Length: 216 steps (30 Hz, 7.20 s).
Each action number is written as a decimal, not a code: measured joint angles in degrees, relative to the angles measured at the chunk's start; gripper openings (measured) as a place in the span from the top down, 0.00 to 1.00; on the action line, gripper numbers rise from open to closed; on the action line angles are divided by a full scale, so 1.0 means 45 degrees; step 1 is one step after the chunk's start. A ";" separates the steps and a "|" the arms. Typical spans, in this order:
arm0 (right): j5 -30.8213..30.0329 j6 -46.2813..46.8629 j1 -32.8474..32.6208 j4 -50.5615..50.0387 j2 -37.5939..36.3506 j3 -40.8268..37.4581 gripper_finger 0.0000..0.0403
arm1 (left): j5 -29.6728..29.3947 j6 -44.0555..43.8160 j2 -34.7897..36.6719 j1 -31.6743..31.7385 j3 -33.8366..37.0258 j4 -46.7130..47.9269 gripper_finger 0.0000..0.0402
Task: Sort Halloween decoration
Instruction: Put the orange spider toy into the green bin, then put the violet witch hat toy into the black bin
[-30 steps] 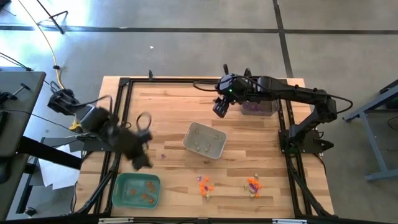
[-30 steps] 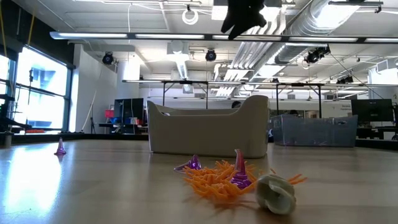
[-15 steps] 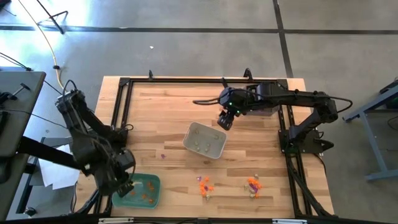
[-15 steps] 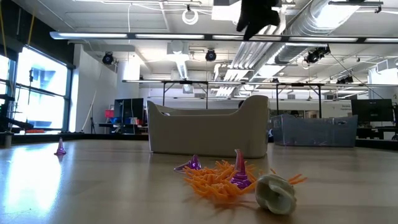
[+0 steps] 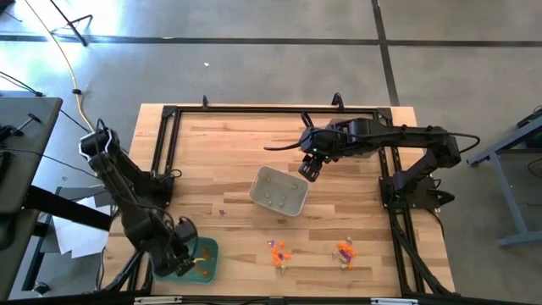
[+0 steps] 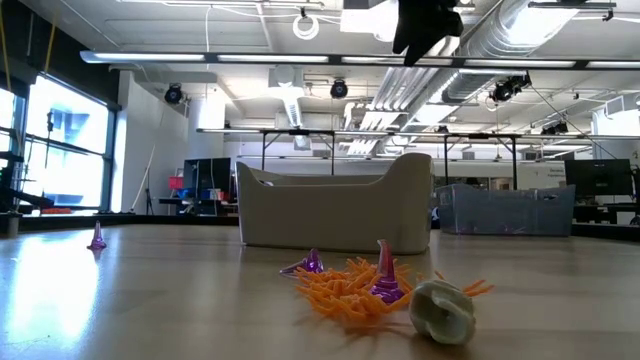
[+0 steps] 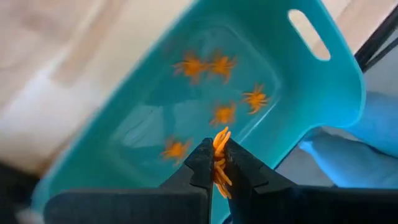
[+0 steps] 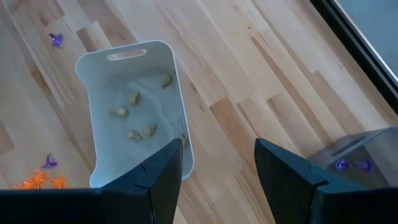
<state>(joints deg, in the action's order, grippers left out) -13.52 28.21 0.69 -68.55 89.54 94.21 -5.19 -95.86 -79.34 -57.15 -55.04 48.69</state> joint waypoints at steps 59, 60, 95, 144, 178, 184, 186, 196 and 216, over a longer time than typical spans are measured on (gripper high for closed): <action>-0.0142 0.1649 -0.3166 0.1806 0.0053 -0.0121 0.52 | -0.6385 0.4522 -0.1499 0.1880 -0.4183 0.6689 0.80; -0.0386 0.1769 -0.3335 0.1786 0.0053 -0.0121 0.52 | -0.6639 0.4575 -0.1499 0.1995 -0.4183 0.6719 0.80; -0.1661 0.2546 -0.3414 -0.1394 -0.1826 -0.0121 0.52 | -0.2609 0.4123 -0.0232 0.6296 0.2486 -0.2496 0.81; -0.1768 0.2293 -0.3400 -0.1379 -0.1836 -0.0121 0.52 | -0.2288 0.3323 -0.1368 0.6875 0.2496 -0.2118 0.60; -0.1773 0.2195 -0.3395 -0.1375 -0.1831 -0.0121 0.52 | -0.1347 0.3896 -0.2535 0.7870 0.2462 -0.3060 0.66; -0.1773 0.2297 -0.3395 -0.1375 -0.1831 -0.0121 0.52 | -0.0946 0.3891 -0.2597 0.8131 0.2443 -0.2796 0.81; -0.1773 0.2297 -0.3395 -0.1375 -0.1831 -0.0121 0.52 | -0.0845 0.3745 -0.2602 0.8136 0.2443 -0.2702 0.85; -0.1773 0.2256 -0.3395 -0.1375 -0.1831 -0.0121 0.52 | -0.0470 0.3581 -0.2616 0.8151 0.2447 -0.2472 0.99; -0.1991 0.2293 -0.3395 -0.1370 -0.1831 -0.0121 0.52 | -0.0594 0.3894 -0.2675 0.8150 0.1908 -0.2470 1.00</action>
<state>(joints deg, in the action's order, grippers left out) -22.48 38.52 -14.59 -74.72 81.30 93.67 -7.86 -78.34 -91.37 -20.47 -46.46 37.57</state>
